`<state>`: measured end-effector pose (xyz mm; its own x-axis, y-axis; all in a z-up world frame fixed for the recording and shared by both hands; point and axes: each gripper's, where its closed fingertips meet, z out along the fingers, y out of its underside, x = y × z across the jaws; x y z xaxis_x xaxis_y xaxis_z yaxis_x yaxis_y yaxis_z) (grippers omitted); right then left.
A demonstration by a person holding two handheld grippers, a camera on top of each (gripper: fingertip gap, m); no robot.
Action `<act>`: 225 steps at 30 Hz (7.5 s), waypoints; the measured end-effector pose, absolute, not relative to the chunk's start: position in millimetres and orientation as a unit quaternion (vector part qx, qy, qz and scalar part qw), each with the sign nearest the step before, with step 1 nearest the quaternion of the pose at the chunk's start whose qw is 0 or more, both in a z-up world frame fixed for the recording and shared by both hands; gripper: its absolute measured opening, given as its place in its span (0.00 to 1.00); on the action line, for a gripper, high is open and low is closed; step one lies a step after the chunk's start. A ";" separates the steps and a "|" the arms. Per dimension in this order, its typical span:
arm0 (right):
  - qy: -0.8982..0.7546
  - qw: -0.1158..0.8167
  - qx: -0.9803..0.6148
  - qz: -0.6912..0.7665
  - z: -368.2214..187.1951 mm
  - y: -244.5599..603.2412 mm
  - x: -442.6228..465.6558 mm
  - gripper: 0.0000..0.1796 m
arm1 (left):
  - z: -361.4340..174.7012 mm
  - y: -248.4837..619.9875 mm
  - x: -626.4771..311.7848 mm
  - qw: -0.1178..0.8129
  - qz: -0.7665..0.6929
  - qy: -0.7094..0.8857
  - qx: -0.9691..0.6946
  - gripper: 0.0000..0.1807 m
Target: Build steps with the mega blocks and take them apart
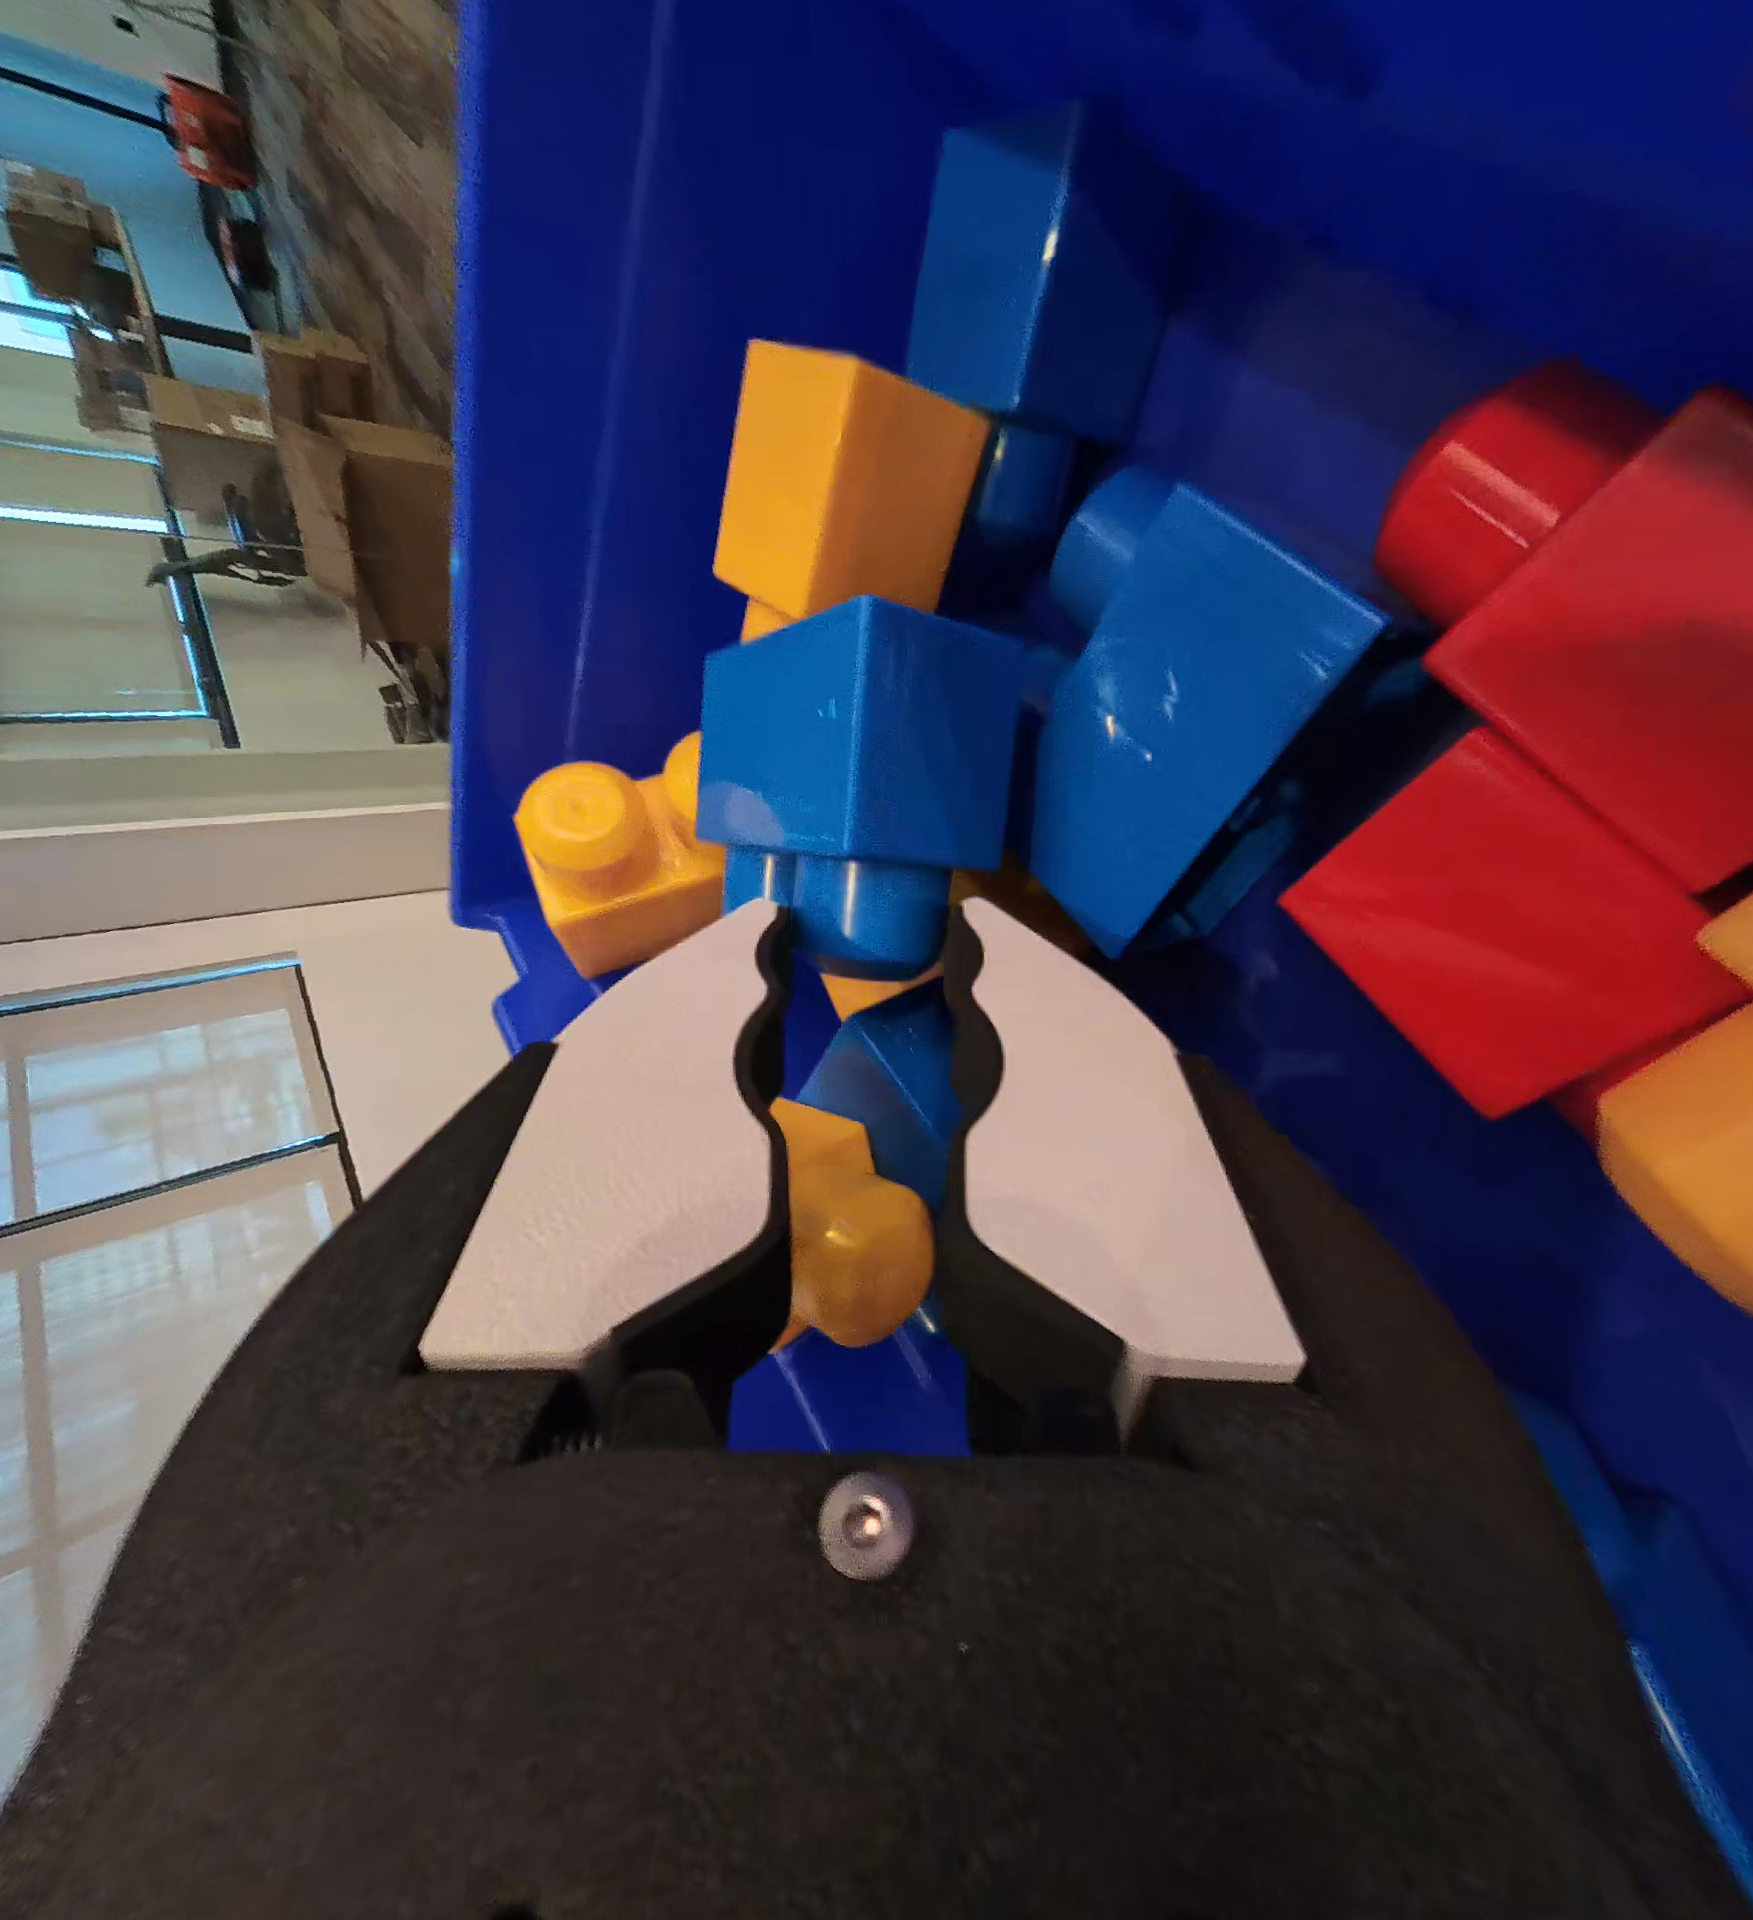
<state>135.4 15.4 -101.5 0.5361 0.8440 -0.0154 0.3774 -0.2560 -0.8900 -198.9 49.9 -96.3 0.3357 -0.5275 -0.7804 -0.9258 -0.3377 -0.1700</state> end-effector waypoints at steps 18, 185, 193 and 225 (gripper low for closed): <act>-0.409 0.445 -0.748 0.275 -101.8 11.8 131.1 0.27 | -42.5 39.4 -181.9 0.383 0.237 0.408 -0.794 0.15; -0.462 0.389 -0.649 0.462 71.4 -109.2 155.5 0.21 | 52.3 -122.8 148.0 0.336 -0.575 0.470 -0.580 0.20; -0.510 0.384 -0.661 0.394 73.1 -123.1 177.2 0.30 | 35.4 -134.0 158.4 0.327 -0.536 0.519 -0.580 0.20; -0.417 0.236 -0.878 -0.016 -71.3 -19.8 482.3 0.20 | 26.8 -133.3 148.9 0.345 -0.466 0.560 -0.592 0.31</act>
